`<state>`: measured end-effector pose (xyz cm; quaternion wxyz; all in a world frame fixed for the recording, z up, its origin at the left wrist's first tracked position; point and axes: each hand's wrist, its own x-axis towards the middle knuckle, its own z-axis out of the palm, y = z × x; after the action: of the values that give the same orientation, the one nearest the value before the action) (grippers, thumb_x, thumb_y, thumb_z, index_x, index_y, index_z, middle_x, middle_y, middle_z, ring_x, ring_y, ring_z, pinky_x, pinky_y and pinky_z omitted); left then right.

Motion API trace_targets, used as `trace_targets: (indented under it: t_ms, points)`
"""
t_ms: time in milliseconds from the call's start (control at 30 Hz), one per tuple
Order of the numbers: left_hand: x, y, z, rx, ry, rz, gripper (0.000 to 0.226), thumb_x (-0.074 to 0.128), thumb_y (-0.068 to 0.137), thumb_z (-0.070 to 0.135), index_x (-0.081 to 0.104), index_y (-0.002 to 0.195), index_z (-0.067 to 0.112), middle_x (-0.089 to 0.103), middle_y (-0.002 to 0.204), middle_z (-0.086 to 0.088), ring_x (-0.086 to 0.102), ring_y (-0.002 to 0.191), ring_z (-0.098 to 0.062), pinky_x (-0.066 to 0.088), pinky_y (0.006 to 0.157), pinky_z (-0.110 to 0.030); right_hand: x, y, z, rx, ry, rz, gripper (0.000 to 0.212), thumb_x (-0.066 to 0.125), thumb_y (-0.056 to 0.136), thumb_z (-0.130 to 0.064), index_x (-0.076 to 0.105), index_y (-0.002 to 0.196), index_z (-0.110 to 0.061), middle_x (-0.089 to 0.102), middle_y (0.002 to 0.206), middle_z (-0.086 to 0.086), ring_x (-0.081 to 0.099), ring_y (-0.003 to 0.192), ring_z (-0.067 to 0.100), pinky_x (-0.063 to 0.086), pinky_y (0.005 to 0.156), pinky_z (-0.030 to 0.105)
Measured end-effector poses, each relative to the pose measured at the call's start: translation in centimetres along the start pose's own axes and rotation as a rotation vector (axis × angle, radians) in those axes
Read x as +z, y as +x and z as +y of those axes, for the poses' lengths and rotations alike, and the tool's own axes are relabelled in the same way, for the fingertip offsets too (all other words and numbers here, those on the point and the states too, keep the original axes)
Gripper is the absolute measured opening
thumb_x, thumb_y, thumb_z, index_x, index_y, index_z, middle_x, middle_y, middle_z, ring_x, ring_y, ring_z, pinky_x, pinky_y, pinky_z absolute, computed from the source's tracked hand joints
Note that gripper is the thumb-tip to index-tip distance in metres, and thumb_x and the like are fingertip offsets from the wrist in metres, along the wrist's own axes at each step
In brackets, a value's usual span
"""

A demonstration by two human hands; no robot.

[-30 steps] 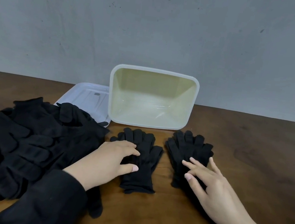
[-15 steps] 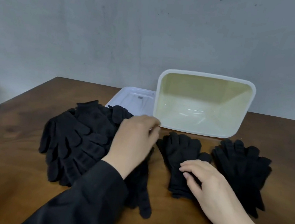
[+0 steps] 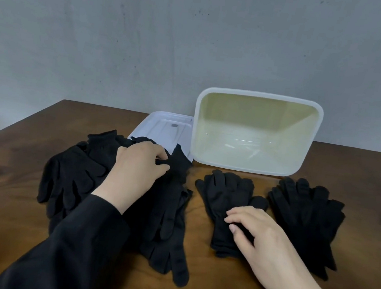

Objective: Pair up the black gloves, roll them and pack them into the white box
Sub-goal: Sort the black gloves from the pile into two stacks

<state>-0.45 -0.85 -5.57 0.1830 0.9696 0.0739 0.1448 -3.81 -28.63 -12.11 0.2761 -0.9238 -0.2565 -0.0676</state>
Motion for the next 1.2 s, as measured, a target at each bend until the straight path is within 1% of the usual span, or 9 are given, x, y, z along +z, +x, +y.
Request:
trace_targets:
  t_ms: [100, 267, 467, 633, 767, 867, 967, 1067, 1200]
  points:
    - [-0.7, -0.6, 0.3, 0.003, -0.294, 0.065, 0.011, 0.069, 0.091, 0.033, 0.072, 0.098, 0.026, 0.068, 0.101, 0.015, 0.061, 0.1, -0.005, 0.045, 0.093, -0.029, -0.1, 0.0, -0.1, 0.005, 0.005, -0.008, 0.019, 0.054, 0.099, -0.034, 0.066, 0.112, -0.04, 0.054, 0.117, -0.035, 0.042, 0.122, -0.012, 0.027, 0.098, 0.0]
    - [-2.6, -1.6, 2.7, -0.074, -1.043, 0.147, 0.019, 0.069, 0.092, 0.019, 0.076, 0.077, 0.028, 0.075, 0.078, 0.011, 0.068, 0.072, -0.002, 0.05, 0.064, -0.014, -0.3, 0.0, -0.3, 0.0, 0.016, 0.005, 0.018, 0.054, 0.099, -0.036, 0.066, 0.111, -0.039, 0.055, 0.116, -0.035, 0.044, 0.121, -0.012, 0.03, 0.098, 0.002]
    - [-2.5, -1.3, 3.9, -0.211, -1.532, -0.062, 0.018, 0.053, 0.101, 0.014, 0.07, 0.102, 0.008, 0.073, 0.089, -0.002, 0.067, 0.069, -0.01, 0.05, 0.054, -0.018, -0.4, 0.0, -0.6, 0.01, 0.053, 0.032, 0.017, 0.054, 0.099, -0.036, 0.067, 0.11, -0.04, 0.056, 0.115, -0.035, 0.045, 0.12, -0.013, 0.032, 0.102, 0.006]
    - [-1.5, -1.5, 4.3, -0.191, -1.533, -0.196, 0.025, 0.048, 0.103, 0.012, 0.067, 0.114, 0.001, 0.074, 0.104, -0.012, 0.071, 0.082, -0.015, 0.053, 0.06, -0.02, -1.4, -0.2, -1.5, 0.034, 0.193, 0.214, 0.021, 0.052, 0.098, -0.037, 0.065, 0.113, -0.039, 0.06, 0.117, -0.028, 0.054, 0.117, -0.006, 0.047, 0.093, 0.015]
    - [-0.5, -2.8, 5.2, -0.009, -1.276, -0.26, 0.019, 0.054, 0.101, 0.015, 0.073, 0.099, 0.016, 0.074, 0.083, -0.002, 0.067, 0.071, -0.012, 0.052, 0.063, -0.02, -3.6, 0.4, -3.2, 0.078, 0.455, 0.39, 0.041, 0.054, 0.088, -0.049, 0.053, 0.128, -0.045, 0.057, 0.13, -0.025, 0.054, 0.122, -0.001, 0.051, 0.095, 0.026]
    - [-0.1, -3.3, 5.7, 0.111, -1.036, -0.301, 0.018, 0.058, 0.099, 0.021, 0.075, 0.098, 0.026, 0.076, 0.089, -0.004, 0.072, 0.088, -0.024, 0.057, 0.087, -0.039, -5.6, 1.9, -4.5, 0.074, 0.546, 0.299, 0.064, 0.06, 0.086, -0.046, 0.032, 0.143, -0.049, 0.044, 0.142, -0.035, 0.041, 0.131, -0.012, 0.047, 0.095, 0.019]
    - [0.0, -3.8, 5.8, 0.178, -0.995, -0.343, 0.018, 0.058, 0.099, 0.022, 0.075, 0.099, 0.027, 0.076, 0.092, -0.004, 0.071, 0.095, -0.026, 0.053, 0.093, -0.045, -7.3, 3.4, -5.0, 0.115, 0.455, 0.122, 0.049, 0.064, 0.092, -0.041, 0.043, 0.134, -0.055, 0.053, 0.123, -0.045, 0.046, 0.11, -0.027, 0.043, 0.083, 0.002]
    - [0.0, -4.2, 5.8, 0.206, -0.979, -0.29, 0.019, 0.06, 0.097, 0.021, 0.075, 0.098, 0.032, 0.076, 0.089, 0.001, 0.072, 0.09, -0.018, 0.055, 0.087, -0.035, -8.9, 4.3, -5.8, 0.095, 0.434, 0.088, 0.012, 0.065, 0.095, -0.024, 0.07, 0.098, -0.033, 0.072, 0.089, -0.024, 0.064, 0.073, -0.009, 0.044, 0.063, 0.007]
    - [0.3, -4.0, 5.3, 0.185, -1.019, -0.216, 0.015, 0.066, 0.093, 0.016, 0.075, 0.096, 0.027, 0.073, 0.075, 0.0, 0.067, 0.069, -0.011, 0.054, 0.071, -0.023, -12.1, 4.8, -6.6, 0.102, 0.347, 0.193, 0.011, 0.066, 0.093, -0.018, 0.067, 0.084, -0.023, 0.06, 0.051, -0.023, 0.052, 0.04, -0.003, 0.034, 0.044, 0.005]
